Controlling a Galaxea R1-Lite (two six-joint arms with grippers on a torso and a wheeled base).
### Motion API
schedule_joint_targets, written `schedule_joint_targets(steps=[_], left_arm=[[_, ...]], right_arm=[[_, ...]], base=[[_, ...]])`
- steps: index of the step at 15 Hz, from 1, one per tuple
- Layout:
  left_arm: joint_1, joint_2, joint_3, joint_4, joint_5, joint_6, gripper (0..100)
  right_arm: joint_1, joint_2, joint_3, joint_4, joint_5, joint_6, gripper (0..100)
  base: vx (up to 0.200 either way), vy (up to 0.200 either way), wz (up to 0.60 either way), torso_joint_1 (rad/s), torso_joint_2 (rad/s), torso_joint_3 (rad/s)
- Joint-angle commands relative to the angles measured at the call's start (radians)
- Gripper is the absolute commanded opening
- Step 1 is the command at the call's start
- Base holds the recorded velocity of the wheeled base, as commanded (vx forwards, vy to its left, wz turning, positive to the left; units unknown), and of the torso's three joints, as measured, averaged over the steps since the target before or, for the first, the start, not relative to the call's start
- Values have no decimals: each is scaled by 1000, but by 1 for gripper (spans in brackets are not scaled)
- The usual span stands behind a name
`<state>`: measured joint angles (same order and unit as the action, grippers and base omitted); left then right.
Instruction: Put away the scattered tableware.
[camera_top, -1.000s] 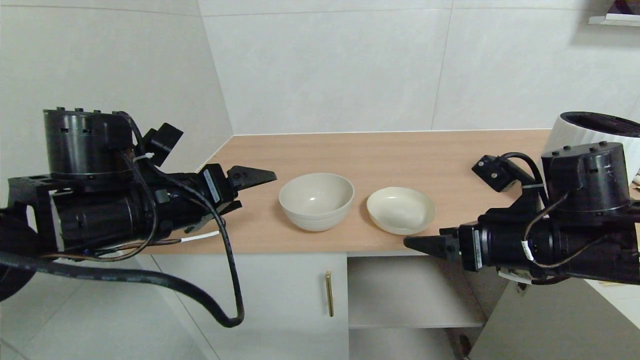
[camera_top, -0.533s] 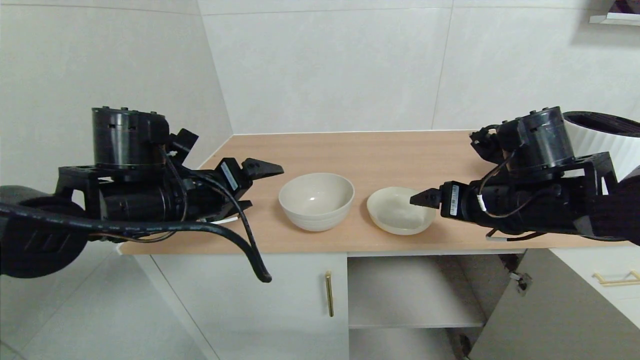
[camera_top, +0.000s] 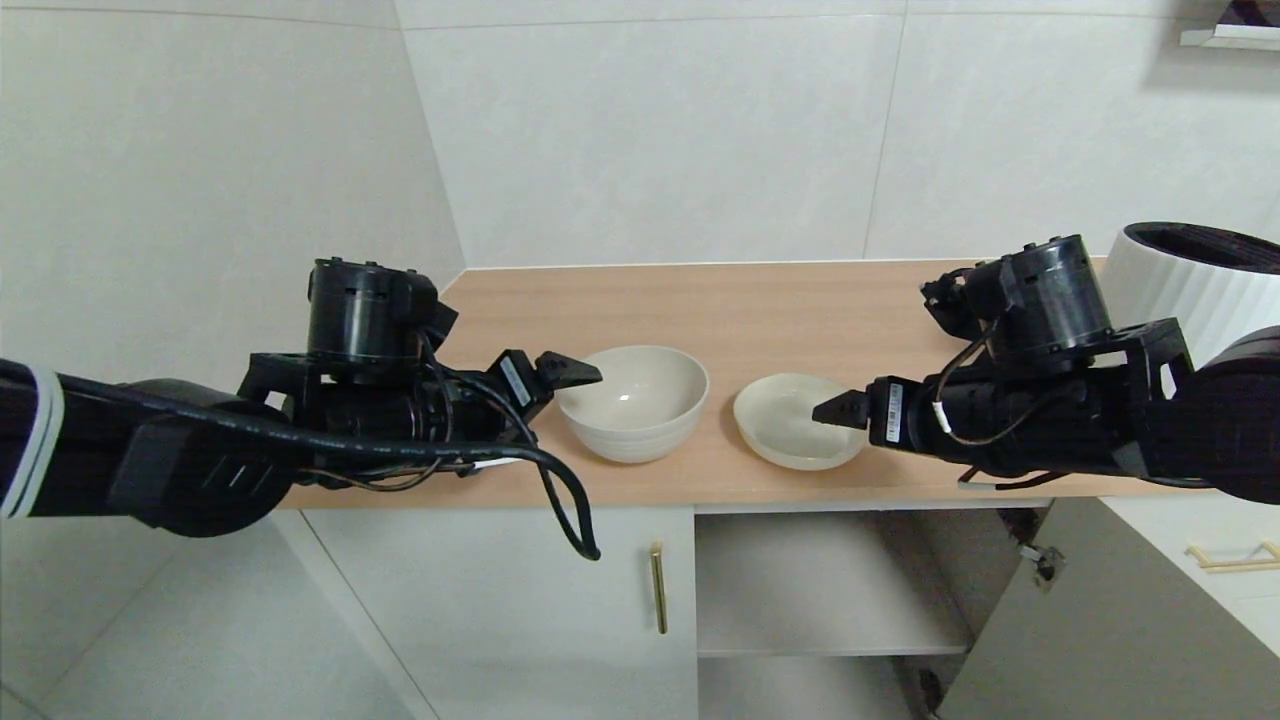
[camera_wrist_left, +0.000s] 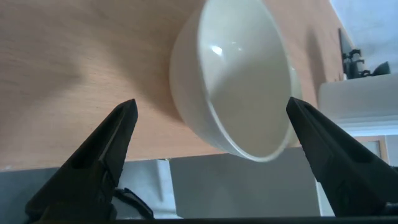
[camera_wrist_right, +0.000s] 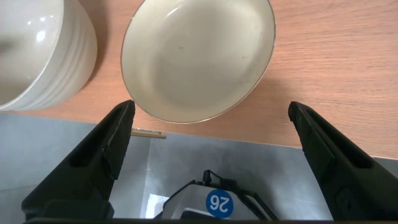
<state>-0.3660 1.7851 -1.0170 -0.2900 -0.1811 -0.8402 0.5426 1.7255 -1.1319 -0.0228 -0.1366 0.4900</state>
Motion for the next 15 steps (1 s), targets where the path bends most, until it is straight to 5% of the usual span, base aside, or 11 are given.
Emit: schedule_joint_targets(steps=[1, 7, 8, 15], left_arm=[[-1, 23, -6, 2, 0, 0, 100], [-1, 42, -6, 0, 28, 1, 100], [-2, 46, -8, 0, 35, 1, 0], [-2, 34, -8, 2, 37, 3, 0]], right_arm=[[0, 3, 0, 0, 0, -1, 100], [0, 6, 0, 0, -1, -1, 100], [0, 5, 0, 0, -1, -1, 100], [0, 14, -11, 0, -17, -4, 100]], base=[[0, 0, 0, 0, 0, 0], [0, 0, 0, 0, 0, 0], [0, 0, 0, 0, 0, 0], [0, 0, 0, 0, 0, 0]])
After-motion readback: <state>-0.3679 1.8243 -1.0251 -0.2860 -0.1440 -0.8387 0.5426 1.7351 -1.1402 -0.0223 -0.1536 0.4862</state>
